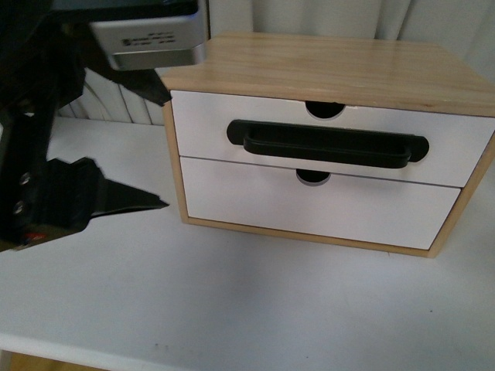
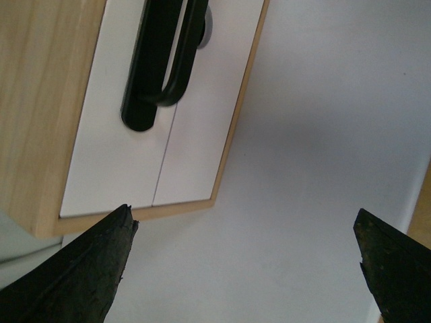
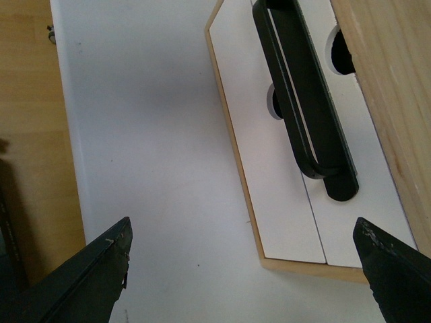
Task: Pull drawer
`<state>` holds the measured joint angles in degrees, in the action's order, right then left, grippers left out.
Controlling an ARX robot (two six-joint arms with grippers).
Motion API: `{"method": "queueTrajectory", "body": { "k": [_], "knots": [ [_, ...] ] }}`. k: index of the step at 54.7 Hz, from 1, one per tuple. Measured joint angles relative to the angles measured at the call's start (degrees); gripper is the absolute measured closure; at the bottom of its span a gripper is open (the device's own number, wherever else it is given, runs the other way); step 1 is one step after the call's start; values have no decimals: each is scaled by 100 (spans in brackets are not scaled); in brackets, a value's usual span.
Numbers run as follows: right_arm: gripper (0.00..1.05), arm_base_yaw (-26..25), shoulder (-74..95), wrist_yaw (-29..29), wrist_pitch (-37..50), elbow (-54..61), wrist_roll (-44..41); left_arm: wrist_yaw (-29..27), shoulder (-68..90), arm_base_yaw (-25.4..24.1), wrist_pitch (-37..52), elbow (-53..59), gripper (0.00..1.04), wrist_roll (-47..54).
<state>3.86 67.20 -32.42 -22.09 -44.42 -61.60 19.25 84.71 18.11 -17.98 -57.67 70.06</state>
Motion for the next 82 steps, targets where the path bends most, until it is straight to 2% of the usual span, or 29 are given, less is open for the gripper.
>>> {"method": "queueTrajectory", "body": {
  "k": [16, 28, 39, 82],
  "knots": [
    [9, 22, 929, -238, 411, -358, -212, 251, 863, 472, 472, -608, 6, -304],
    [9, -107, 1602, -610, 772, -452, -160, 647, 1250, 474, 758, -796, 6, -916],
    [9, -125, 2037, -885, 1174, -457, 15, 761, 1471, 400, 953, -859, 6, -1276],
    [9, 190, 2675, -815, 1897, -678, 302, 776, 1987, 509, 992, -1106, 6, -1307]
  ]
}}
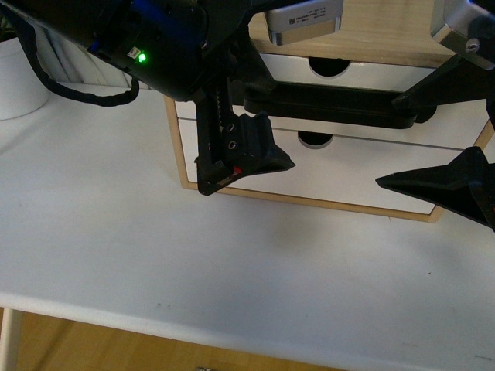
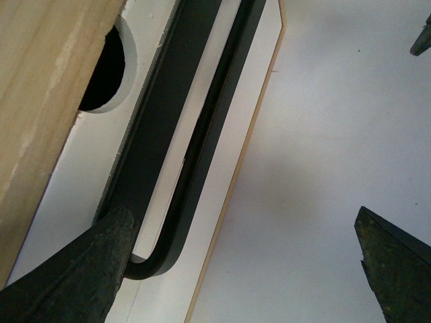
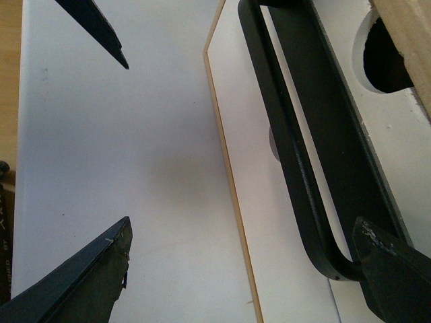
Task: Pull drawer
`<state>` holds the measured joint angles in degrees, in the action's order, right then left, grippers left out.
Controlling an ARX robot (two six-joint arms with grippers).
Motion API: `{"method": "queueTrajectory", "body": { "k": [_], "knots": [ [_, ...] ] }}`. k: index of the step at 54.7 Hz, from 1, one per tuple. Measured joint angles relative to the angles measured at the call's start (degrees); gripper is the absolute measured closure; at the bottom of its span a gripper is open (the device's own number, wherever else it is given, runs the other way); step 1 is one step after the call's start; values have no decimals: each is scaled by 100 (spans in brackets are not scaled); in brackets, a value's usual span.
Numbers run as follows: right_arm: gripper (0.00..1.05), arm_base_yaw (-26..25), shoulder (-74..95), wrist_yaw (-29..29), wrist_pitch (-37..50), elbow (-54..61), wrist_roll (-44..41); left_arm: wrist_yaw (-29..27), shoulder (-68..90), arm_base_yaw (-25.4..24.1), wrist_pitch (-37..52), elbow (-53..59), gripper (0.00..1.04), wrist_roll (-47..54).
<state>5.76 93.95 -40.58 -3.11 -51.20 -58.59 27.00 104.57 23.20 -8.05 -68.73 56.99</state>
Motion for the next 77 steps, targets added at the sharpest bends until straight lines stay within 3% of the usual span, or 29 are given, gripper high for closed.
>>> {"method": "queueTrajectory", "body": {
  "k": [33, 77],
  "knots": [
    [9, 264, 393, 136, 455, -81, 199, -22, 251, 7, -361, -243, 6, 302],
    [9, 225, 293, -133, -723, -238, -619, -33, 138, 24, -1392, -400, 6, 850]
  ]
}}
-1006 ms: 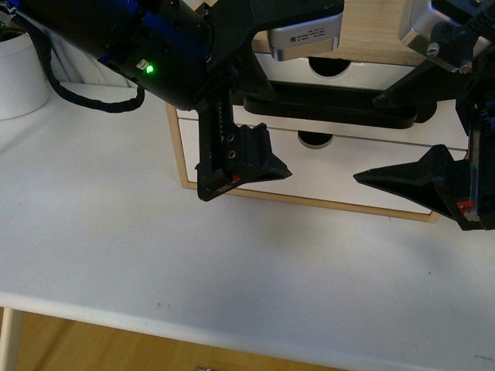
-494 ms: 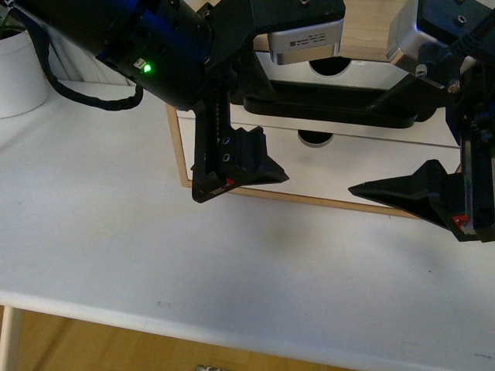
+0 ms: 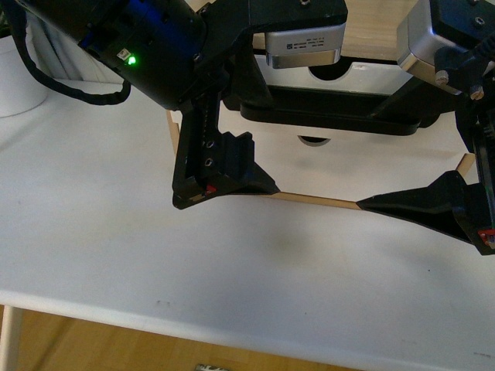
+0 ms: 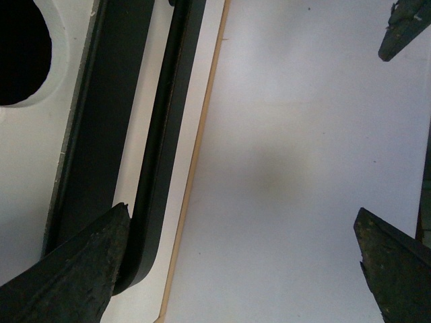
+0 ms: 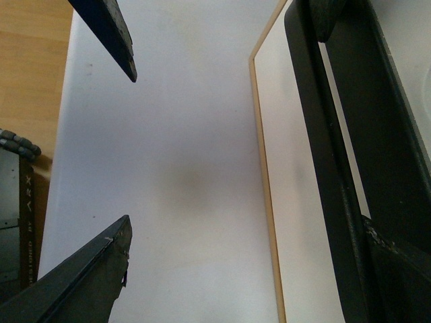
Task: Pull drawer
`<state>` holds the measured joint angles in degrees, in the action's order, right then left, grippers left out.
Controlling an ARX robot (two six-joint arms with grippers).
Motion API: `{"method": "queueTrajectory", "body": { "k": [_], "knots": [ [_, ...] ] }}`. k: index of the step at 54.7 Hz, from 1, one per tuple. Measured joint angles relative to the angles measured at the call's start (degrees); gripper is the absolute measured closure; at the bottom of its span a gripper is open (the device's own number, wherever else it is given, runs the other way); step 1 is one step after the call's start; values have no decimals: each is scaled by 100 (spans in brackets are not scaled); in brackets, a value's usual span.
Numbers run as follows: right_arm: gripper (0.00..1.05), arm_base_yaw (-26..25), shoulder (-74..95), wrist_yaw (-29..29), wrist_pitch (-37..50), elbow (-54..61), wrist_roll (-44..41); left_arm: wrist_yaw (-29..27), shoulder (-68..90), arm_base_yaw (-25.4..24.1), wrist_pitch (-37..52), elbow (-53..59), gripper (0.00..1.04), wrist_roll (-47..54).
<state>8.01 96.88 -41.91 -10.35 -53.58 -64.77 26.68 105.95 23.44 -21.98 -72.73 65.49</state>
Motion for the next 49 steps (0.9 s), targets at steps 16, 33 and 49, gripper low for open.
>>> {"method": "queueTrajectory", "body": {
  "k": [16, 33, 49],
  "knots": [
    [9, 0, -269, -72, -518, 149, -229, -140, -238, 103, -553, 72, 6, 229],
    [9, 2, -634, -114, -986, 361, -326, -249, -553, 251, -776, 348, 6, 328],
    [9, 24, -896, -109, -1008, 540, -258, -358, -885, 310, -518, 686, 6, 243]
  ]
}}
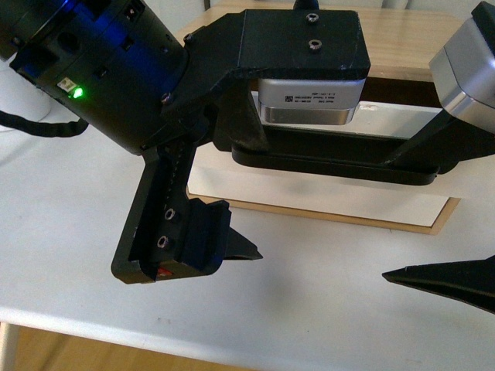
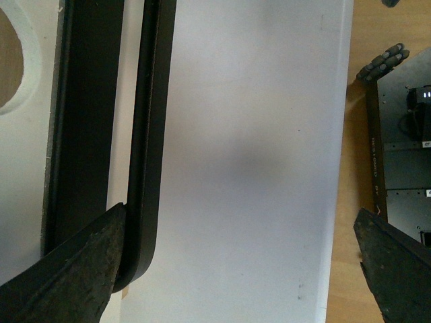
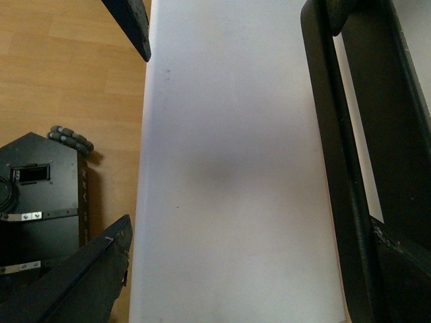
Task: Pull drawer
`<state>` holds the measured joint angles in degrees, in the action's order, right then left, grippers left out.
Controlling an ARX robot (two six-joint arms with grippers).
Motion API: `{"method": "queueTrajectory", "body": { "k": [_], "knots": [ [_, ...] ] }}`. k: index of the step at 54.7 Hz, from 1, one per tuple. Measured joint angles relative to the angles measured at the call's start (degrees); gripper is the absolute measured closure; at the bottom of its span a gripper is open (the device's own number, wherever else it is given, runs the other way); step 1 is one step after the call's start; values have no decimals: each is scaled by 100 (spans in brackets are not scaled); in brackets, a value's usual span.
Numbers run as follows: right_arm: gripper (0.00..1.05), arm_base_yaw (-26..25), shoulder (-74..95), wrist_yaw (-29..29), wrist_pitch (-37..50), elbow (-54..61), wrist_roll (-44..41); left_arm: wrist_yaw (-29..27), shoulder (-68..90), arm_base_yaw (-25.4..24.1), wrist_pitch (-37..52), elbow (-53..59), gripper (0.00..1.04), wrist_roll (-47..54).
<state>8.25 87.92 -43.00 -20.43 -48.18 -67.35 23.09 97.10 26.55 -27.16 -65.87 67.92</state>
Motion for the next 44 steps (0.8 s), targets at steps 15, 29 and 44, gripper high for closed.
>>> {"method": "queueTrajectory", "body": {
  "k": [15, 29, 44],
  "knots": [
    [9, -205, -800, -450, 636, 214, 1091, -92, -728, 72, 1504, 529, 6, -713],
    [9, -474, -2011, -468, 1320, 710, 1963, -546, -1746, 175, 2649, 1231, 6, -1456],
    [9, -1075, -3915, 68, 2730, 2094, 3438, -1589, -3534, 103, 4234, 2699, 6, -2636]
  ]
}}
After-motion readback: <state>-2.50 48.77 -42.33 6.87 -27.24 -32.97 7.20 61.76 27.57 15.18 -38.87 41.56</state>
